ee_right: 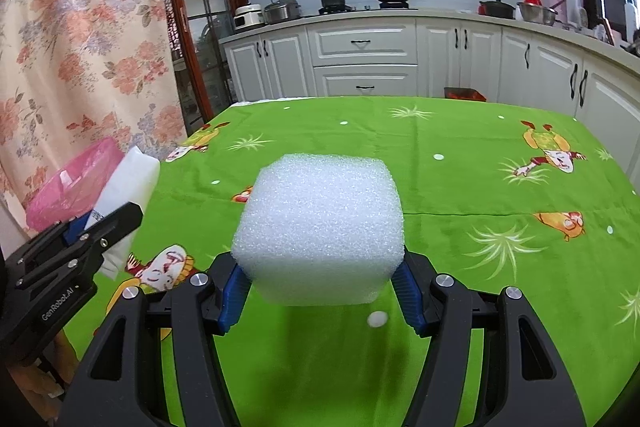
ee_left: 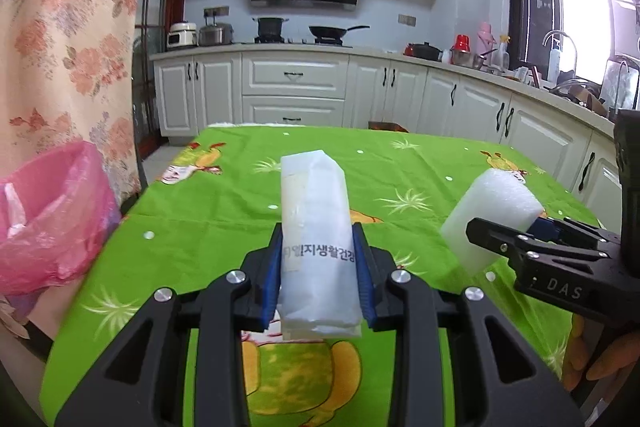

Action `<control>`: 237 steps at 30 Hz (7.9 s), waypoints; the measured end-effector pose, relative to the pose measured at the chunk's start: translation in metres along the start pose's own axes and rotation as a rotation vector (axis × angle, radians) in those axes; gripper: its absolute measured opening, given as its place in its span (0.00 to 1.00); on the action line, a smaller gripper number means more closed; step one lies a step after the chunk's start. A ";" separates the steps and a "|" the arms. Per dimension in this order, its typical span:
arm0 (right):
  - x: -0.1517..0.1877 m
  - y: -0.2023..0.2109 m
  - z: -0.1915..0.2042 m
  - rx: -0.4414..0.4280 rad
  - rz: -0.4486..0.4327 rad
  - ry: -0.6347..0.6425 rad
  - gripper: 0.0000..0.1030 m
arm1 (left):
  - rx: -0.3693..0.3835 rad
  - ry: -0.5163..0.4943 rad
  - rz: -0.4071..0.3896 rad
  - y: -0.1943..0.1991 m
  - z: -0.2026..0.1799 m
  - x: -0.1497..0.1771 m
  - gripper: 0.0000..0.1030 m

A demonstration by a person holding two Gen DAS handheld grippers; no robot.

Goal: Collect trash

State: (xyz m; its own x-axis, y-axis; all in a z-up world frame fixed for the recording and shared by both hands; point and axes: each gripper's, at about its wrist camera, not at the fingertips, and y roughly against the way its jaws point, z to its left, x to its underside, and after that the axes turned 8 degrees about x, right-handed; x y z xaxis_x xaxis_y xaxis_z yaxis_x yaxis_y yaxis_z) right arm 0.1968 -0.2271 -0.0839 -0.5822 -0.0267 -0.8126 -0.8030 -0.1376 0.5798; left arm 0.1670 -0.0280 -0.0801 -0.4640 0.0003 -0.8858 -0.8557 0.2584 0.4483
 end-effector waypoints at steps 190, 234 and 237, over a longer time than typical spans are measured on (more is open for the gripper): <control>-0.025 0.096 0.238 -0.437 -0.228 0.304 0.82 | -0.510 0.112 -0.214 0.239 0.159 0.015 0.95; -0.020 0.097 0.244 -0.443 -0.225 0.311 0.82 | -0.492 0.128 -0.215 0.236 0.164 0.016 0.95; -0.020 0.097 0.244 -0.443 -0.226 0.311 0.82 | -0.496 0.126 -0.213 0.236 0.164 0.016 0.95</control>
State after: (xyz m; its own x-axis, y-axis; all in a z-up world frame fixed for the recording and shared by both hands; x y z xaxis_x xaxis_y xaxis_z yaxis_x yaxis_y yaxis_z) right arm 0.0999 0.0017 0.0027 -0.2847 -0.2284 -0.9310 -0.7343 -0.5724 0.3650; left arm -0.0044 0.1916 -0.0083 -0.2663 -0.1262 -0.9556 -0.9249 -0.2455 0.2902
